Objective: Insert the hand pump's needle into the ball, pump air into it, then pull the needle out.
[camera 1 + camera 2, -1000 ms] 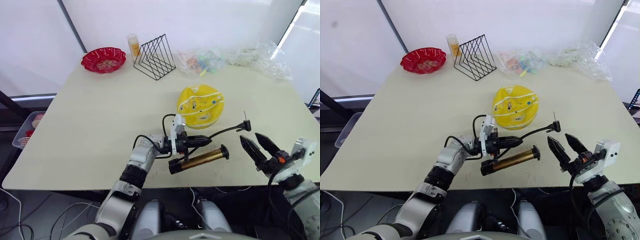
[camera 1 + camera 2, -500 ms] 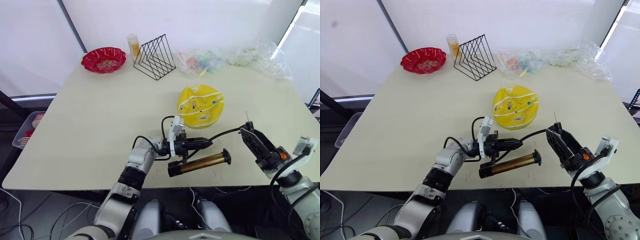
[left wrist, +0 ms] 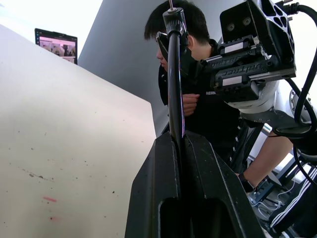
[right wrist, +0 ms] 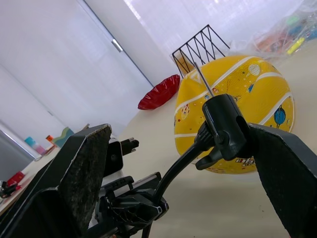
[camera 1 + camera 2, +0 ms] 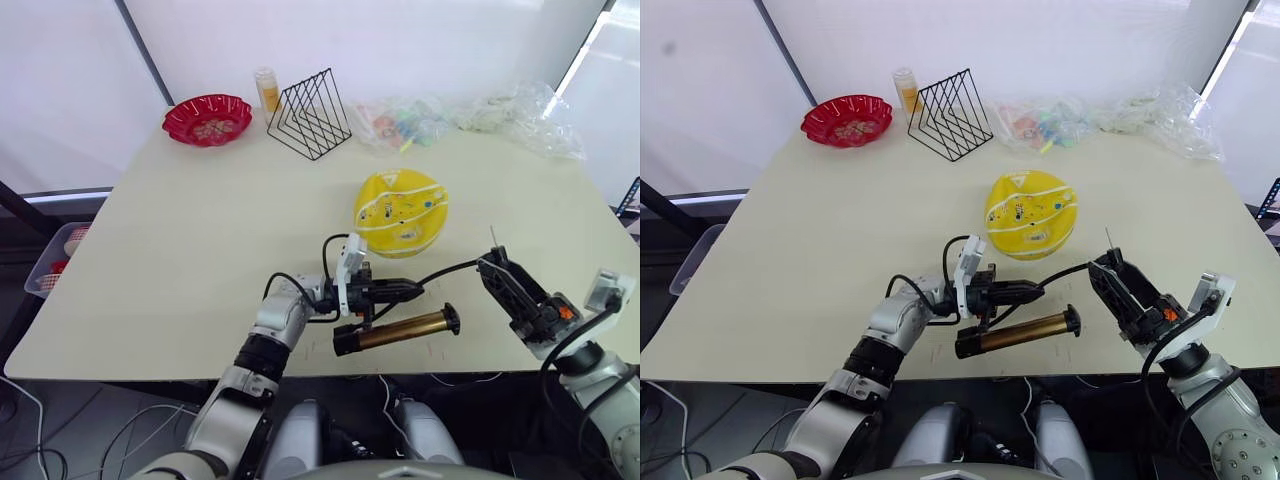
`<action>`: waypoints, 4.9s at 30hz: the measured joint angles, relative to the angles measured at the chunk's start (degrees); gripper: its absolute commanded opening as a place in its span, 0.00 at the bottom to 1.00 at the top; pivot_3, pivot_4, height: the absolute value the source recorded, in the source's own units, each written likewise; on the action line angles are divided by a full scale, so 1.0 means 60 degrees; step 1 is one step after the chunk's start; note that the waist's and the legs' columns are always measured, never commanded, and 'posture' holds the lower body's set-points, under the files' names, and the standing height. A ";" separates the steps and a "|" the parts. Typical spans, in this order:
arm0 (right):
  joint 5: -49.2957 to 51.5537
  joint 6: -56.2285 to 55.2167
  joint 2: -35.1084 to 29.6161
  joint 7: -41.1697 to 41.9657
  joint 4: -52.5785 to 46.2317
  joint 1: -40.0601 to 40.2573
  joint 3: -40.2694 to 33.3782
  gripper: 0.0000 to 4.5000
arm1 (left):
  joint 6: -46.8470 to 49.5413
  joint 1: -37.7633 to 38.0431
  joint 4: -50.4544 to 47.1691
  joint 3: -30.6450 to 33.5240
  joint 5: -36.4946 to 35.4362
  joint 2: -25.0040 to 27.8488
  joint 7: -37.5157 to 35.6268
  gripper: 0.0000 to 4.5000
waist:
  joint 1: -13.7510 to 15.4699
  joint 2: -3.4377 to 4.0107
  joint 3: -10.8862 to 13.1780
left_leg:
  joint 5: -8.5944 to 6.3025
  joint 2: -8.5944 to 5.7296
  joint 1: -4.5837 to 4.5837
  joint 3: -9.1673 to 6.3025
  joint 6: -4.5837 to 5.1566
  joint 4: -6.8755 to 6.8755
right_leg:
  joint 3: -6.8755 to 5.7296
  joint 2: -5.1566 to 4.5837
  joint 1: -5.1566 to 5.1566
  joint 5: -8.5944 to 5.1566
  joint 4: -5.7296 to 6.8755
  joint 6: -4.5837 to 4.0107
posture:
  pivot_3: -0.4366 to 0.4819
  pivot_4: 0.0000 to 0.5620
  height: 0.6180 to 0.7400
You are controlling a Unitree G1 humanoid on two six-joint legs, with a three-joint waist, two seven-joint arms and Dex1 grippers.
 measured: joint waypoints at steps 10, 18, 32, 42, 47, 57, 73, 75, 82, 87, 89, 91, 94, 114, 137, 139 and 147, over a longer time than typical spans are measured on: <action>0.0070 0.0005 -0.0026 0.0233 0.0029 0.0166 -0.0003 0.07 | -0.0051 0.0069 0.0007 -0.0009 0.0117 0.0028 -0.0047 0.00 | 0.0000 0.0000 0.0000 | 0.0000 0.0000 0.0000 0.0000 0.0000 0.0000 | 0.0000 0.0000 0.0000 -0.0006 0.0000 -0.0009 | 0.48 0.27 1.00; -0.0099 0.0004 -0.0067 0.0376 0.0028 0.0267 0.0008 0.07 | -0.0363 0.0069 0.0176 -0.0013 0.0307 0.0037 -0.0050 0.13 | 0.0003 0.0000 0.0000 | 0.0000 0.0000 0.0000 0.0001 0.0000 0.0000 | 0.0000 0.0000 0.0000 -0.0007 0.0000 -0.0009 | 0.48 0.27 1.00; -0.3225 -0.0957 -0.0456 0.0603 0.0181 -0.0020 0.0232 0.07 | -0.2063 -0.0327 0.0930 0.0210 0.0965 0.0358 0.0381 0.98 | 0.0004 0.0000 0.0001 | -0.0001 0.0000 -0.0002 0.0004 0.0000 -0.0004 | 0.0000 0.0000 -0.0002 -0.0008 -0.0004 0.0015 | 0.48 0.27 1.00; -0.5983 -0.2022 -0.1851 0.1505 0.0153 0.0329 0.0452 0.07 | -0.3621 -0.0961 0.0101 0.1296 0.1362 0.0899 0.2246 0.98 | 0.0028 -0.0009 0.0006 | 0.0000 -0.0002 -0.0001 0.0004 0.0000 -0.0002 | 0.0001 -0.0001 -0.0001 0.0006 -0.0005 0.0046 | 0.48 0.27 1.00; -0.6431 -0.1756 -0.2165 0.1302 -0.0108 0.0328 0.0448 0.07 | -0.4055 -0.1799 0.0591 0.1618 0.2186 0.1072 0.4009 0.98 | 0.0039 -0.0018 0.0011 | 0.0000 -0.0007 -0.0003 0.0000 0.0000 -0.0002 | 0.0000 -0.0001 -0.0001 0.0009 -0.0006 0.0045 | 0.48 0.27 1.00; -0.6404 -0.0407 -0.2714 0.0923 -0.0663 -0.0011 0.0352 0.07 | -0.4067 -0.2975 0.1994 0.1500 0.2908 0.1128 0.4728 0.98 | 0.0034 -0.0040 0.0024 | -0.0001 -0.0010 -0.0010 -0.0003 0.0001 -0.0004 | -0.0003 -0.0002 -0.0001 0.0016 -0.0011 0.0033 | 0.48 0.27 1.00; -0.3948 0.1863 -0.3011 0.0042 -0.1795 -0.0658 -0.0898 0.07 | -0.3921 -0.5082 0.5356 0.1144 0.3675 0.0535 0.5108 0.98 | 0.0017 -0.0095 0.0059 | -0.0004 -0.0018 -0.0024 -0.0013 0.0006 -0.0007 | -0.0006 -0.0003 -0.0005 0.0020 -0.0015 0.0044 | 0.48 0.27 1.00; -0.3928 0.1864 -0.3011 0.0032 -0.1809 -0.0623 -0.0901 0.07 | -0.3908 -0.5200 0.5475 0.1171 0.3679 0.0527 0.5189 0.98 | 0.0018 -0.0096 0.0059 | -0.0004 -0.0019 -0.0024 -0.0011 0.0006 -0.0007 | -0.0005 -0.0005 -0.0005 0.0020 -0.0015 0.0045 | 0.48 0.27 1.00; -0.3866 0.1835 -0.3010 0.0046 -0.1898 -0.0484 -0.0904 0.07 | -0.3614 -0.5395 0.5835 0.1212 0.3699 0.0428 0.5455 0.87 | 0.0010 -0.0097 0.0060 | -0.0004 -0.0019 -0.0022 -0.0011 0.0006 -0.0007 | -0.0006 -0.0005 -0.0005 0.0021 -0.0013 0.0045 | 0.48 0.27 1.00; -0.3876 0.1797 -0.3031 0.0135 -0.1898 -0.0485 -0.0904 0.07 | -0.3434 -0.5498 0.5852 0.1222 0.3723 0.0410 0.5633 0.45 | 0.0012 -0.0097 0.0060 | -0.0004 -0.0019 -0.0021 -0.0011 0.0006 -0.0007 | -0.0006 -0.0005 -0.0005 0.0021 -0.0012 0.0045 | 0.48 0.27 1.00; -0.3869 0.1813 -0.3061 0.0146 -0.1897 -0.0492 -0.0904 0.07 | -0.3369 -0.5504 0.5848 0.1229 0.3716 0.0376 0.5654 0.25 | 0.0008 -0.0097 0.0060 | -0.0004 -0.0018 -0.0021 -0.0011 0.0006 -0.0007 | -0.0006 -0.0005 -0.0005 0.0021 -0.0012 0.0044 | 0.48 0.27 1.00; -0.3860 0.1880 -0.3102 0.0123 -0.1896 -0.0537 -0.0893 0.07 | -0.3301 -0.5502 0.5847 0.1231 0.3680 0.0323 0.5650 0.12 | 0.0003 -0.0098 0.0061 | -0.0004 -0.0019 -0.0021 -0.0010 0.0006 -0.0006 | -0.0004 -0.0005 -0.0005 0.0021 -0.0012 0.0044 | 0.48 0.27 1.00; -0.3720 0.2159 -0.3139 -0.0120 -0.1890 -0.0878 -0.0841 0.07 | -0.3198 -0.5474 0.5779 0.1269 0.3652 0.0233 0.5653 0.01 | -0.0013 -0.0099 0.0061 | -0.0004 -0.0018 -0.0019 -0.0009 0.0006 -0.0006 | -0.0003 -0.0005 -0.0005 0.0022 -0.0009 0.0044 | 0.48 0.27 1.00; -0.1664 0.7175 -0.4846 -0.1737 0.0171 -0.7031 0.1405 0.07 | -0.3185 -0.3840 0.3299 0.1193 0.3937 -0.0364 0.6945 0.01 | 0.0036 -0.0096 0.0070 | -0.0003 -0.0031 -0.0047 -0.0008 0.0007 -0.0004 | 0.0003 -0.0022 -0.0032 0.0030 -0.0009 0.0049 | 0.48 0.27 1.00; -0.3302 1.0803 -0.3689 -0.1277 0.5486 -1.3218 0.5472 0.07 | -0.3356 -0.3413 0.2759 0.1113 0.4059 -0.0665 0.7513 0.01 | 0.0078 -0.0088 0.0066 | -0.0002 -0.0041 -0.0155 -0.0047 0.0009 0.0018 | -0.0049 -0.0040 -0.0124 0.0038 0.0010 0.0049 | 0.48 0.27 1.00; -0.3589 1.0803 -0.3544 -0.1211 0.5830 -1.3360 0.5766 0.07 | -0.3377 -0.3406 0.2759 0.1113 0.4059 -0.0678 0.7520 0.01 | 0.0081 -0.0088 0.0066 | -0.0002 -0.0042 -0.0158 -0.0049 0.0008 0.0018 | -0.0052 -0.0041 -0.0124 0.0038 0.0011 0.0049 | 0.48 0.27 1.00; -0.4413 1.0797 -0.3177 -0.0780 0.6296 -1.3515 0.6181 0.07 | -0.3391 -0.3403 0.2759 0.1116 0.4056 -0.0699 0.7531 0.01 | 0.0081 -0.0087 0.0065 | -0.0002 -0.0046 -0.0162 -0.0057 0.0008 0.0018 | -0.0059 -0.0045 -0.0125 0.0038 0.0010 0.0049 | 0.48 0.27 1.00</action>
